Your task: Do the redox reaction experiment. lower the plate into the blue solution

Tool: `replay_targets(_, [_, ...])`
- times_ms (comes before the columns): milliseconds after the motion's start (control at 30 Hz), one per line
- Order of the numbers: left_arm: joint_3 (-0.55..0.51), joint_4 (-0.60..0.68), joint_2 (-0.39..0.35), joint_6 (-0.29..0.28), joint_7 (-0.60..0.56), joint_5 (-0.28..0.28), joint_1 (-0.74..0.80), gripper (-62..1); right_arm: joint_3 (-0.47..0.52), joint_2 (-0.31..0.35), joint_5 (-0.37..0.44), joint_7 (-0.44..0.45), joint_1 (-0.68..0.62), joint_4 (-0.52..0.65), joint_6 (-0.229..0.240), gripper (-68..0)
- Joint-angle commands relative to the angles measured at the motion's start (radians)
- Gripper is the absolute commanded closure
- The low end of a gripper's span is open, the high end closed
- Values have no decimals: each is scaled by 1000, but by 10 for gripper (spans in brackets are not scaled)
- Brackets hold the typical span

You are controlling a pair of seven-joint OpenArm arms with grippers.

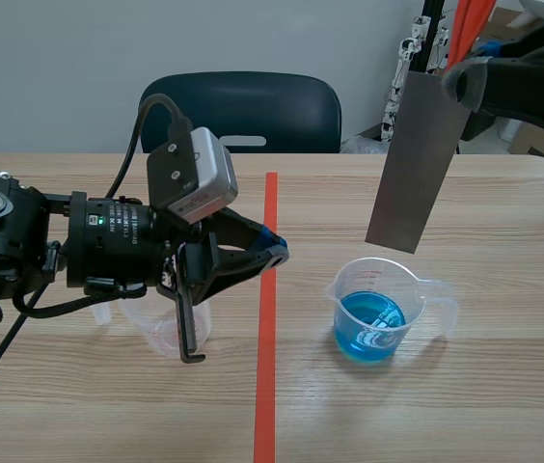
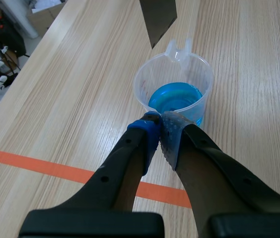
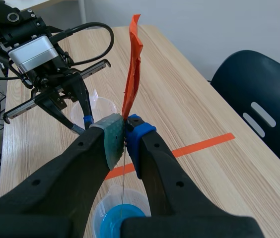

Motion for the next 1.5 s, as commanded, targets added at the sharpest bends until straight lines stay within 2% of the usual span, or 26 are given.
replay_targets(0, [-2, 9, 8, -2, -11, -13, -6, -40, 9, 13, 11, 18, 12, 9, 8, -6])
replay_targets(967, [-3, 10, -1, -1, -18, -14, -2, -40, 9, 13, 11, 18, 12, 9, 8, -6])
replay_targets(1233, [-49, 14, -72, 18, -135, -14, 85, -40, 9, 13, 11, 18, 12, 9, 8, -6])
replay_targets(1467, [-187, 78, -181, 27, -275, -14, 284, -40, 9, 13, -2, 18, 12, 9, 8, -6])
